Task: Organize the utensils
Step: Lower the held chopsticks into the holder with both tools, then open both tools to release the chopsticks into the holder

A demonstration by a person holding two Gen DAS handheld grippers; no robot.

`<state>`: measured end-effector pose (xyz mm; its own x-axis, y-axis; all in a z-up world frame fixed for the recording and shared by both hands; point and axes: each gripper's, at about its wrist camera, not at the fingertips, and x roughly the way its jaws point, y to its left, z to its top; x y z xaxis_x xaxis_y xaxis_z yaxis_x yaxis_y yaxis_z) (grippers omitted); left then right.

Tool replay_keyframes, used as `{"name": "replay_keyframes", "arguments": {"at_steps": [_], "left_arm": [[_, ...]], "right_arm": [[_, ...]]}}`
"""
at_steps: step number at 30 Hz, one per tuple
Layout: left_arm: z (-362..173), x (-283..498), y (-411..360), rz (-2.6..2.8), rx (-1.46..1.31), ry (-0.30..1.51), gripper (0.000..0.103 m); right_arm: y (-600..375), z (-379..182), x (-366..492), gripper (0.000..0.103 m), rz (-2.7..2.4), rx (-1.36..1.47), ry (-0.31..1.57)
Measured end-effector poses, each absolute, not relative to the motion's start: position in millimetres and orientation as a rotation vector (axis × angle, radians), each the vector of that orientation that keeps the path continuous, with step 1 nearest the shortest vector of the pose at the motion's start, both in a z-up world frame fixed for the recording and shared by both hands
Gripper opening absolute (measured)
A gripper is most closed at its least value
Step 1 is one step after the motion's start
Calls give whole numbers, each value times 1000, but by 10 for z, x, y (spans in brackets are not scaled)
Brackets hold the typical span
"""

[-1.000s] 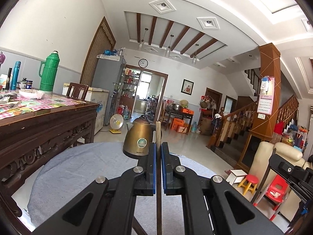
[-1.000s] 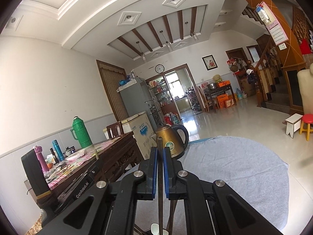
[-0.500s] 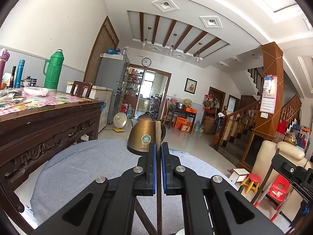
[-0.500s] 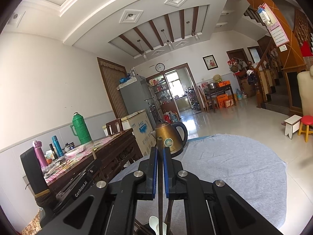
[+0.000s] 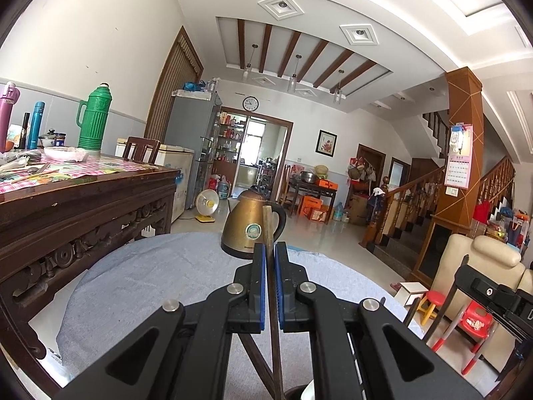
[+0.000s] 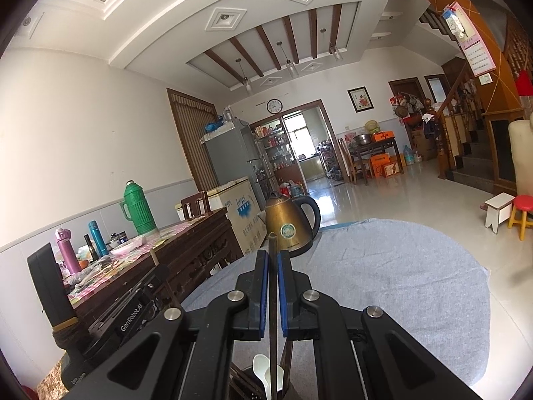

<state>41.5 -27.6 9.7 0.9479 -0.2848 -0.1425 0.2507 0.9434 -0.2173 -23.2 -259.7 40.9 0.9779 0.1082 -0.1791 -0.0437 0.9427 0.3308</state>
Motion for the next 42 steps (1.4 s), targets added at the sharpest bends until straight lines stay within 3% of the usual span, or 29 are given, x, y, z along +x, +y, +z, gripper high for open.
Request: {"name": "replay_keyframes", "arguments": {"at_steps": [42], "left_arm": [[-36, 410, -476, -220, -62, 408, 7]], "right_arm": [[-2429, 57, -122, 7, 143, 332, 361]]}}
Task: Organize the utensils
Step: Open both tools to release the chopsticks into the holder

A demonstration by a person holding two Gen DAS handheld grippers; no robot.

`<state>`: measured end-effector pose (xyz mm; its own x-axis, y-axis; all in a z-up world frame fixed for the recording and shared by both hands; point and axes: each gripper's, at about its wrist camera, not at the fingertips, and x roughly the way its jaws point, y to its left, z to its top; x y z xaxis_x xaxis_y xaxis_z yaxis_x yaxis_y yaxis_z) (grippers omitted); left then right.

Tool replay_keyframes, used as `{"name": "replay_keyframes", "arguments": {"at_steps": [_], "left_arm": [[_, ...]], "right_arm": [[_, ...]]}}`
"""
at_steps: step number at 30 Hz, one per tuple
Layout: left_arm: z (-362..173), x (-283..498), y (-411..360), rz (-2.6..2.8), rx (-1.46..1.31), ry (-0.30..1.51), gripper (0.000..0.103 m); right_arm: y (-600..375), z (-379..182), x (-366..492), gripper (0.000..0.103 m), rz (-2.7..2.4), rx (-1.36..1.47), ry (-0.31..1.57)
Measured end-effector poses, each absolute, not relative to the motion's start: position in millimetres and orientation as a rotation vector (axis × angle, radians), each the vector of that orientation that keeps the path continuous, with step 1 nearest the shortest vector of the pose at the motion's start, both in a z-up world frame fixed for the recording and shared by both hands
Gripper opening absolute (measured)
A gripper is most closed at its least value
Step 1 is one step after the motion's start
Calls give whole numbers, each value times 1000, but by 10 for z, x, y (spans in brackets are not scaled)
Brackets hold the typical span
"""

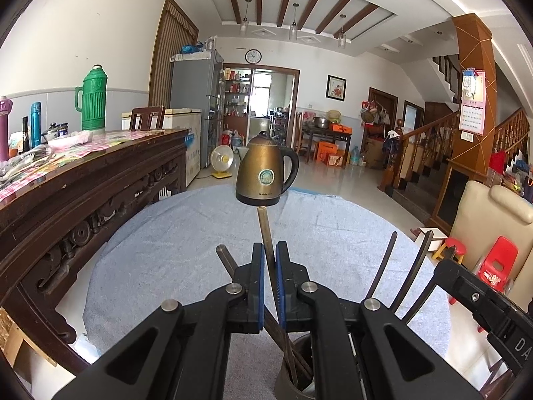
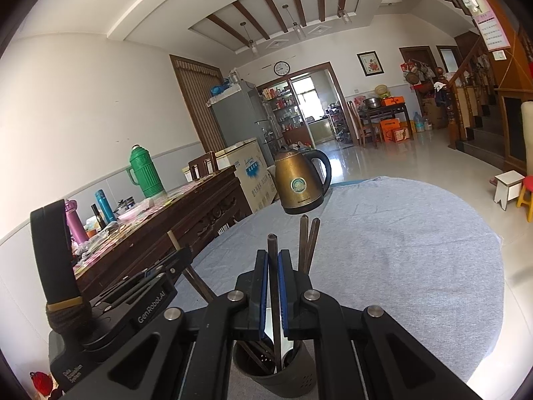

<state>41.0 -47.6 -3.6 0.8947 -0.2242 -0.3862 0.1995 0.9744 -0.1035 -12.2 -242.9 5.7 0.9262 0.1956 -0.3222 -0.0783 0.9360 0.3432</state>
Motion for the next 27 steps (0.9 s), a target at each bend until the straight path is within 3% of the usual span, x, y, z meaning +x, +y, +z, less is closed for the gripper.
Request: {"name": "replay_keyframes", "arguments": {"at_steps": [27], "left_arm": [[-26, 415, -439, -239, -71, 491, 7]], "right_arm": [[-2375, 52, -117, 8, 159, 338, 360]]}}
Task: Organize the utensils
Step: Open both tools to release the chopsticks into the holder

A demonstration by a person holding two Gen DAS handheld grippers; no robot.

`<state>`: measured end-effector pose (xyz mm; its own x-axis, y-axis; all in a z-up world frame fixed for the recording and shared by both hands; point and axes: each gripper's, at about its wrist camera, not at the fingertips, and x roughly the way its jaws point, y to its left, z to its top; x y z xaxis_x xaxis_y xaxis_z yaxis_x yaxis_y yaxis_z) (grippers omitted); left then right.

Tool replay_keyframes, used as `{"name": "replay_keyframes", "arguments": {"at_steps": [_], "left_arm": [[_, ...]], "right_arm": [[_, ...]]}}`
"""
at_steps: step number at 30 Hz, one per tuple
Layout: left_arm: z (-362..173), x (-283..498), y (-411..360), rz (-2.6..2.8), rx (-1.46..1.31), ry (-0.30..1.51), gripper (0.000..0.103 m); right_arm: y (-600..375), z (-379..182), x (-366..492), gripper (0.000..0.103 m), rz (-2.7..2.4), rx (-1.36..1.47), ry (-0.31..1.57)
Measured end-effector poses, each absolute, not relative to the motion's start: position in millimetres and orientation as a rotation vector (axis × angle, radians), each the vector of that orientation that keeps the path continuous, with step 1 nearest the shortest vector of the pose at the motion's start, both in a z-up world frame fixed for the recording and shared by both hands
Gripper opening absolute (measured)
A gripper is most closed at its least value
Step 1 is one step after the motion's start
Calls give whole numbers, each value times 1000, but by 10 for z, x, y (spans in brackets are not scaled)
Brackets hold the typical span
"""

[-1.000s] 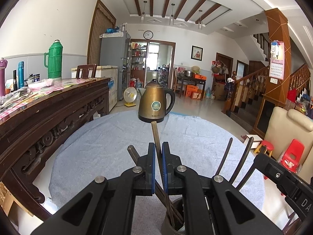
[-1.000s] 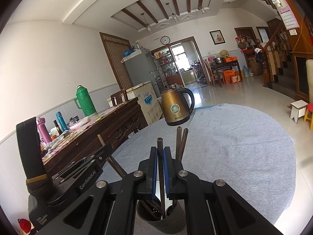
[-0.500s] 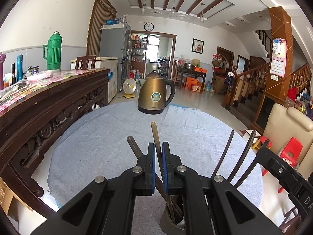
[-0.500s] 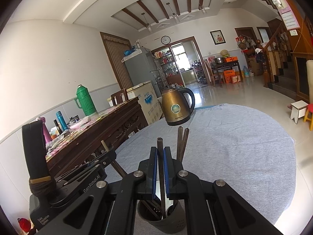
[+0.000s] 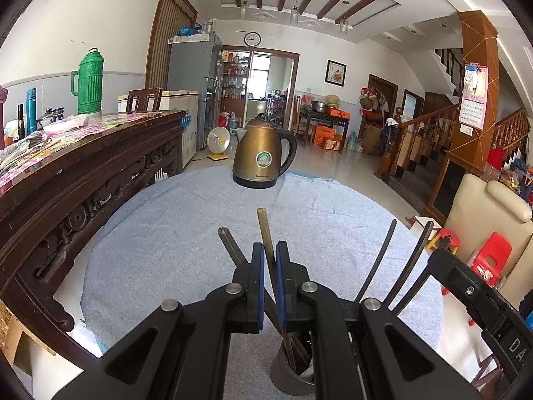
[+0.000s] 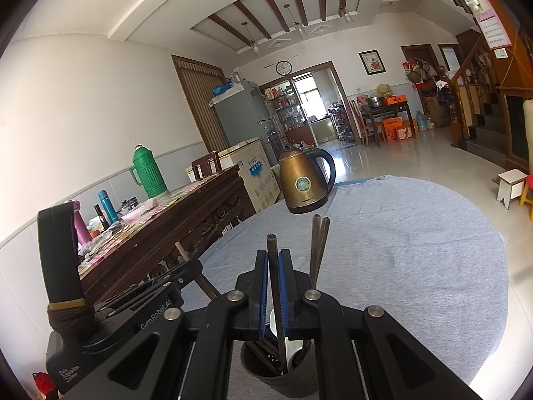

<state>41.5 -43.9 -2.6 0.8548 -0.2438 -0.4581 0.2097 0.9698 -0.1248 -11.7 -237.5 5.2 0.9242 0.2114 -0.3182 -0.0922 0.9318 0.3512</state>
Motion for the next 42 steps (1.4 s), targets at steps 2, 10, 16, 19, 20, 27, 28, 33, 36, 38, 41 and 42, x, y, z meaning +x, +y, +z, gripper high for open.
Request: {"name": "replay_keyframes", "arguments": {"at_steps": [2, 10, 16, 19, 20, 27, 28, 33, 36, 38, 41, 42], "left_arm": [[-20, 407, -436, -240, -74, 495, 7], [-7, 377, -415, -235, -82, 510, 7], [8, 363, -396, -241, -76, 520, 7], [30, 366, -380, -252, -73, 540, 7], [35, 367, -384, -253, -70, 543, 7], [68, 367, -406, -235, -41, 572, 8], [75, 358, -418, -235, -37, 574, 8], [104, 287, -520, -226, 1, 575, 8], [106, 276, -598, -229, 17, 586, 7], [79, 286, -645, -232, 15, 619, 7], [23, 296, -683, -215, 4, 665, 7], [15, 296, -683, -208, -3, 675, 7]], "right_arm": [[-2369, 56, -115, 8, 162, 339, 361], [-2368, 61, -122, 9, 180, 347, 361], [-2448, 39, -102, 9, 186, 366, 364], [-2477, 26, -83, 9, 201, 372, 366], [-2490, 22, -63, 9, 212, 373, 366], [-2631, -55, 37, 9, 285, 417, 363], [-2657, -69, 53, 10, 296, 430, 365], [-2737, -115, 119, 10, 354, 459, 371], [-2777, -137, 163, 10, 378, 467, 381], [-2820, -157, 218, 11, 398, 490, 394], [-2872, -174, 301, 11, 426, 506, 418], [-2881, -178, 327, 11, 438, 505, 424]]}}
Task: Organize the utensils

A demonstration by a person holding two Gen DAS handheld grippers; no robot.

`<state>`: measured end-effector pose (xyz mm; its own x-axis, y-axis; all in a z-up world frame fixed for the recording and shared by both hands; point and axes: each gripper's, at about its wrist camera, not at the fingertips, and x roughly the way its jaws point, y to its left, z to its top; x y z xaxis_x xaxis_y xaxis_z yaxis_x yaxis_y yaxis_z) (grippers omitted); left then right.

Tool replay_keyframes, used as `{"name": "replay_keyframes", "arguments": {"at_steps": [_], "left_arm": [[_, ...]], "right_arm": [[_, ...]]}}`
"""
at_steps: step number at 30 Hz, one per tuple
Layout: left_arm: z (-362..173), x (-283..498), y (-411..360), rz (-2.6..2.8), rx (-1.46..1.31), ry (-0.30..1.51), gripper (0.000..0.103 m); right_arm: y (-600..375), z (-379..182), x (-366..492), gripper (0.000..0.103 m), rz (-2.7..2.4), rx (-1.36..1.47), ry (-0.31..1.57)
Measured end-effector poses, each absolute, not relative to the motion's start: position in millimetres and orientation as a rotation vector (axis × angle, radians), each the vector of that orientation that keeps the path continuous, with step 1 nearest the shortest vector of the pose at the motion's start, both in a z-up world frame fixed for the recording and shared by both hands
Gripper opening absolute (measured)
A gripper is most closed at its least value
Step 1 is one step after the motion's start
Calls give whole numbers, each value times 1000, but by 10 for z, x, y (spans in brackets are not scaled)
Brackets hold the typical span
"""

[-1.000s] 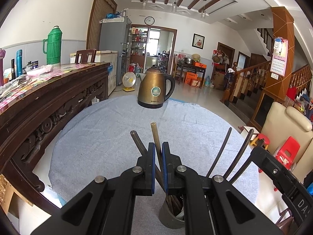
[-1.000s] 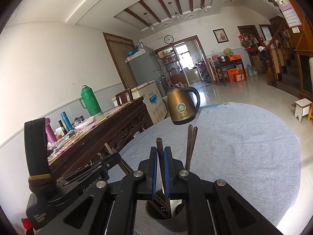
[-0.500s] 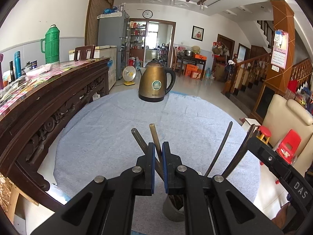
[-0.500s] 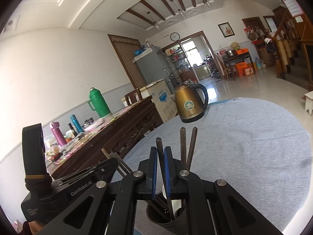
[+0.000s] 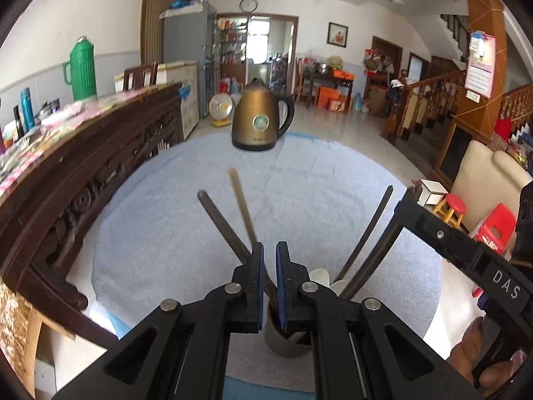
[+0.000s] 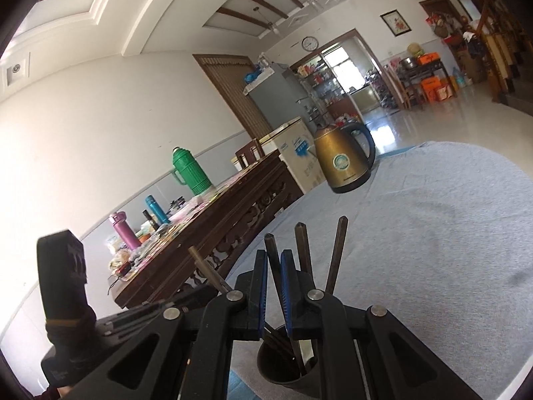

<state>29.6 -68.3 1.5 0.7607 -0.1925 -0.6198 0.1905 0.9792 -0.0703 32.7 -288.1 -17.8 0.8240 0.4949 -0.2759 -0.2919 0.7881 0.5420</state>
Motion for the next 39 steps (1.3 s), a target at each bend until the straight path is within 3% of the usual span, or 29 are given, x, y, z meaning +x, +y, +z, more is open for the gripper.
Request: {"name": "replay_keyframes", "arguments": {"at_steps": [10, 11, 13, 15, 17, 20, 24, 39], "left_arm": [[25, 86, -656, -121, -19, 762, 9], [18, 55, -637, -115, -25, 779, 14], [15, -1, -591, -114, -44, 810, 30], [31, -62, -550, -103, -48, 817, 56], [57, -87, -515, -79, -31, 803, 63], [50, -46, -509, -74, 21, 788, 64], [-14, 89, -515, -76, 108, 757, 74], [-376, 765, -2, -210, 171, 844, 74]], "right_arm": [[-2826, -72, 486, 13, 535, 472, 483], [-2808, -53, 497, 17, 534, 466, 488], [-2781, -14, 472, 37, 524, 448, 482], [-2776, 30, 391, 50, 481, 432, 462], [-2830, 93, 269, 51, 447, 444, 426], [-2909, 188, 57, 51, 382, 426, 375], [-2938, 227, -104, 54, 323, 388, 381], [-2445, 55, 118, 54, 54, 348, 569]]}}
